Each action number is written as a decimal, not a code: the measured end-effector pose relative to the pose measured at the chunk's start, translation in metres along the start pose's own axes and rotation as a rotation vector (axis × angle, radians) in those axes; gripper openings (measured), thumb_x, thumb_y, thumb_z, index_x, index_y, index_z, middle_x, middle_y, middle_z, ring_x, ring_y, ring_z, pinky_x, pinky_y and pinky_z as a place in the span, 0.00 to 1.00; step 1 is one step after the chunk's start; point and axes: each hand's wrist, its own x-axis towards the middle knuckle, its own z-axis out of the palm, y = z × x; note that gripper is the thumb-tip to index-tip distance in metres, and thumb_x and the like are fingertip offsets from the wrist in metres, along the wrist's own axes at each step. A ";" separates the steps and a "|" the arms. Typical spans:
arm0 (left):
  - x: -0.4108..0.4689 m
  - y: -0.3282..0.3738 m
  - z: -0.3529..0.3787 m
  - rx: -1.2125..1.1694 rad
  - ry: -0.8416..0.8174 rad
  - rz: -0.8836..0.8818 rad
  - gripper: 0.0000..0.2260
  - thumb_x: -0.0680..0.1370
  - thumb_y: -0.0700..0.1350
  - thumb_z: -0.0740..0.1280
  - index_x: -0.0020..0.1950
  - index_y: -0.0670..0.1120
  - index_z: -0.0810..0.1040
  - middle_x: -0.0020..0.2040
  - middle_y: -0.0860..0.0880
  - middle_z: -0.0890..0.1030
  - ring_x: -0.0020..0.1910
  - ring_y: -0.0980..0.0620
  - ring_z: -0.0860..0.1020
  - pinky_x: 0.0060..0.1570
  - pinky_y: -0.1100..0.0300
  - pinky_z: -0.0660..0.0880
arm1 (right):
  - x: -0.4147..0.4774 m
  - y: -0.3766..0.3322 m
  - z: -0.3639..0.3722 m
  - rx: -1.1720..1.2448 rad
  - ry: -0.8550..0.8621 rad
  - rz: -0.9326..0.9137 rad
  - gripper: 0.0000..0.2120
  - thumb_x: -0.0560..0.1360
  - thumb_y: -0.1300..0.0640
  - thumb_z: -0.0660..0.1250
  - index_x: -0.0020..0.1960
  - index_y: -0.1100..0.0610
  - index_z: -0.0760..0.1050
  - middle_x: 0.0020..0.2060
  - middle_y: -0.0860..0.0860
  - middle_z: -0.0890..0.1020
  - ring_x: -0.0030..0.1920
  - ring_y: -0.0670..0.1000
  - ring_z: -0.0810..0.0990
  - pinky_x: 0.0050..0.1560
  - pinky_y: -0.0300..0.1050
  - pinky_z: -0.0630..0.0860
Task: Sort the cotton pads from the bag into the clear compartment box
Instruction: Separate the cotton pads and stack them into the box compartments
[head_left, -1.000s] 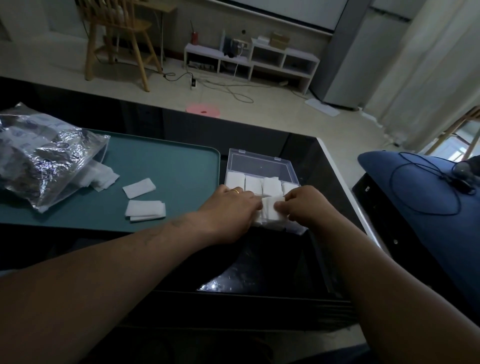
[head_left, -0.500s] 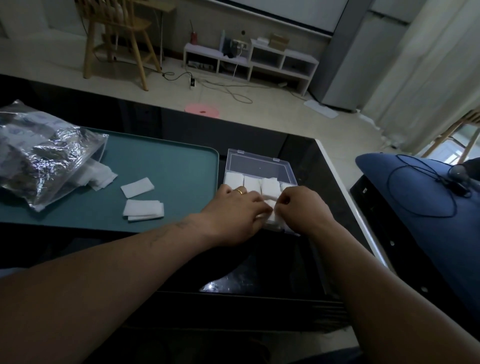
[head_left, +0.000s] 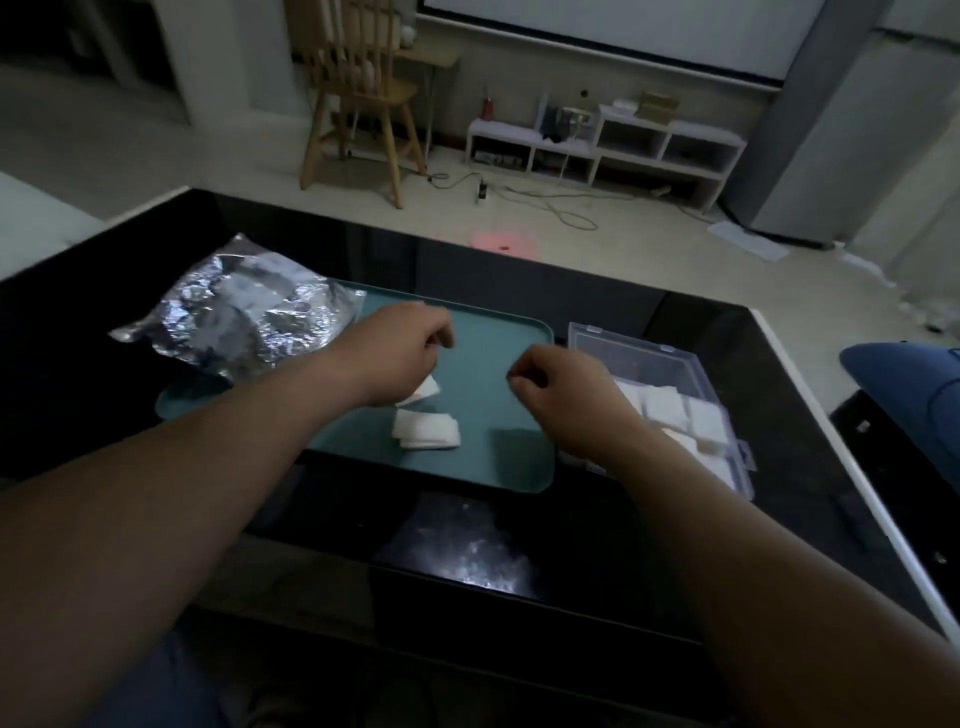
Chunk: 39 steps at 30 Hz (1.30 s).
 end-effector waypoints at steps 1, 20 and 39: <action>-0.003 -0.011 -0.003 0.026 -0.021 -0.021 0.12 0.79 0.39 0.63 0.59 0.49 0.81 0.58 0.48 0.82 0.56 0.48 0.79 0.56 0.55 0.74 | 0.005 -0.009 0.008 -0.033 -0.046 -0.031 0.07 0.81 0.52 0.67 0.55 0.48 0.83 0.51 0.46 0.86 0.52 0.52 0.83 0.55 0.49 0.79; -0.011 -0.034 0.028 0.176 -0.223 -0.066 0.13 0.80 0.51 0.68 0.59 0.45 0.74 0.60 0.43 0.71 0.56 0.40 0.78 0.50 0.52 0.70 | 0.020 -0.052 0.057 -0.250 -0.426 -0.022 0.13 0.81 0.48 0.67 0.55 0.55 0.68 0.59 0.60 0.80 0.59 0.62 0.79 0.47 0.47 0.66; -0.023 0.007 0.024 -1.529 -0.260 -0.421 0.18 0.81 0.42 0.54 0.61 0.39 0.80 0.48 0.37 0.83 0.42 0.42 0.81 0.48 0.48 0.81 | 0.029 -0.043 0.040 1.045 -0.187 0.489 0.03 0.80 0.59 0.70 0.47 0.56 0.80 0.33 0.49 0.79 0.29 0.44 0.73 0.35 0.40 0.65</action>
